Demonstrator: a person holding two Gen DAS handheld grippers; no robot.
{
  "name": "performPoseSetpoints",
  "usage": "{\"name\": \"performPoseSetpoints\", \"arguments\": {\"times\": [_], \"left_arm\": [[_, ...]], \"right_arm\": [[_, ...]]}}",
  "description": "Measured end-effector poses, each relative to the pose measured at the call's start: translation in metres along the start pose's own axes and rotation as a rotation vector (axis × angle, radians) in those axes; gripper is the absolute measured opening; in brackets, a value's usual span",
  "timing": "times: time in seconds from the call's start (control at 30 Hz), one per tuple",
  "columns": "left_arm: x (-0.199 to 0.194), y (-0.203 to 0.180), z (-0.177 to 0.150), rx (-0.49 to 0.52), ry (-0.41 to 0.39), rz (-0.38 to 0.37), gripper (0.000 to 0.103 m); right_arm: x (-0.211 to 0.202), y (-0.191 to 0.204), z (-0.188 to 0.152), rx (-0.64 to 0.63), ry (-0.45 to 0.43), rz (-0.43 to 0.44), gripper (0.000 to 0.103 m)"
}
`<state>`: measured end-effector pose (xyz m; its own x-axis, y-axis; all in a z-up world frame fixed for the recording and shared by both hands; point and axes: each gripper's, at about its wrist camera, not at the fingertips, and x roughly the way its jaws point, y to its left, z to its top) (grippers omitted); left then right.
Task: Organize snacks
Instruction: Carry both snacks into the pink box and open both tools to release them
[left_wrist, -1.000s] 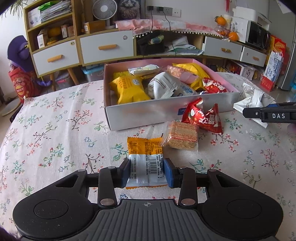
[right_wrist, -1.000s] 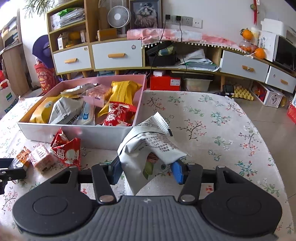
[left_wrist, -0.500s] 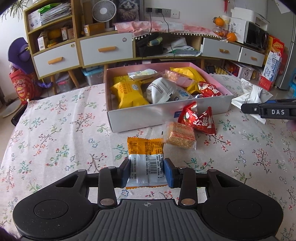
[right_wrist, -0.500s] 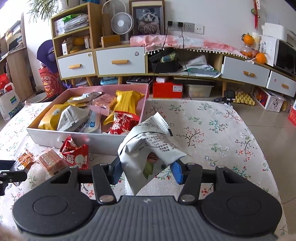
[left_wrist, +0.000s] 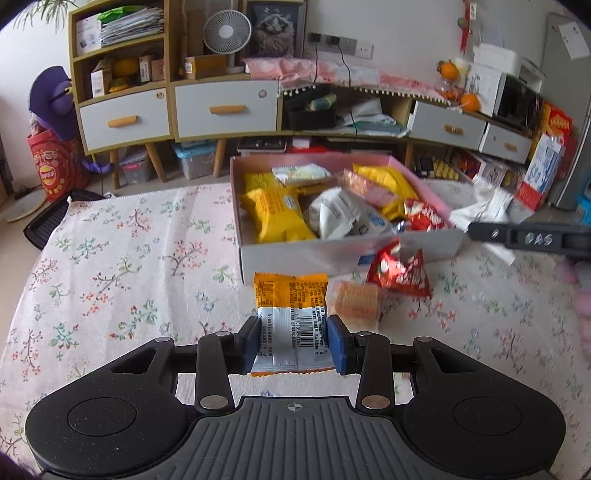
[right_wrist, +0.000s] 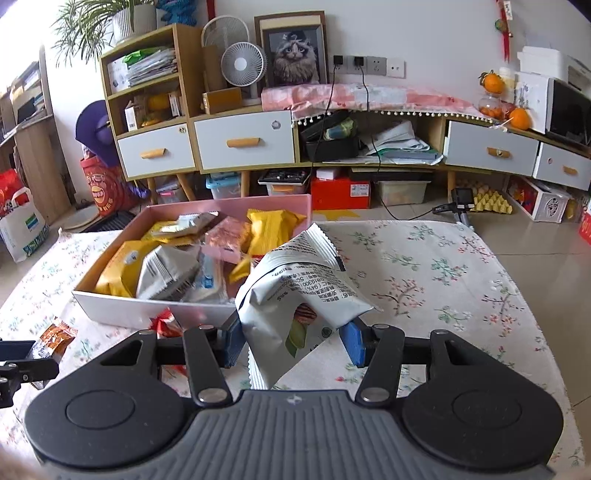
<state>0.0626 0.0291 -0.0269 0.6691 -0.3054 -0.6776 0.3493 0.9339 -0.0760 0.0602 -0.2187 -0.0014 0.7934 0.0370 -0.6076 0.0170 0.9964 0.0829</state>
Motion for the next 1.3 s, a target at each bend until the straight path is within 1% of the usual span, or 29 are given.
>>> {"name": "performPoseSetpoints", "arguments": {"times": [0.1, 0.23, 0.37, 0.53, 0.7, 0.8, 0.93, 1.1, 1.3], "left_arm": [[0.001, 0.002, 0.007, -0.041, -0.008, -0.005, 0.036], [0.007, -0.002, 0.019, -0.062, -0.022, -0.012, 0.036], [0.016, -0.007, 0.032, -0.039, -0.054, -0.025, 0.036], [0.036, -0.006, 0.045, -0.030, -0.072, -0.031, 0.036], [0.060, -0.007, 0.056, -0.025, -0.075, -0.033, 0.036], [0.073, -0.009, 0.062, -0.024, -0.079, -0.038, 0.036], [0.089, -0.013, 0.067, -0.020, -0.079, -0.041, 0.036], [0.098, -0.013, 0.072, -0.025, -0.102, -0.061, 0.036], [0.104, -0.009, 0.082, -0.035, -0.123, -0.061, 0.036]], "right_arm": [[0.007, 0.007, 0.005, 0.008, 0.002, 0.006, 0.050], [0.018, 0.014, 0.010, 0.072, 0.019, 0.027, 0.050], [0.024, 0.021, 0.015, 0.122, 0.022, 0.061, 0.050], [0.033, 0.024, 0.021, 0.182, 0.027, 0.101, 0.050], [0.043, 0.031, 0.027, 0.160, 0.027, 0.118, 0.050], [0.049, 0.031, 0.030, 0.166, 0.026, 0.136, 0.050], [0.057, 0.028, 0.032, 0.167, 0.024, 0.137, 0.050], [0.064, 0.024, 0.032, 0.177, 0.023, 0.137, 0.050], [0.068, 0.023, 0.032, 0.185, 0.018, 0.151, 0.051]]}}
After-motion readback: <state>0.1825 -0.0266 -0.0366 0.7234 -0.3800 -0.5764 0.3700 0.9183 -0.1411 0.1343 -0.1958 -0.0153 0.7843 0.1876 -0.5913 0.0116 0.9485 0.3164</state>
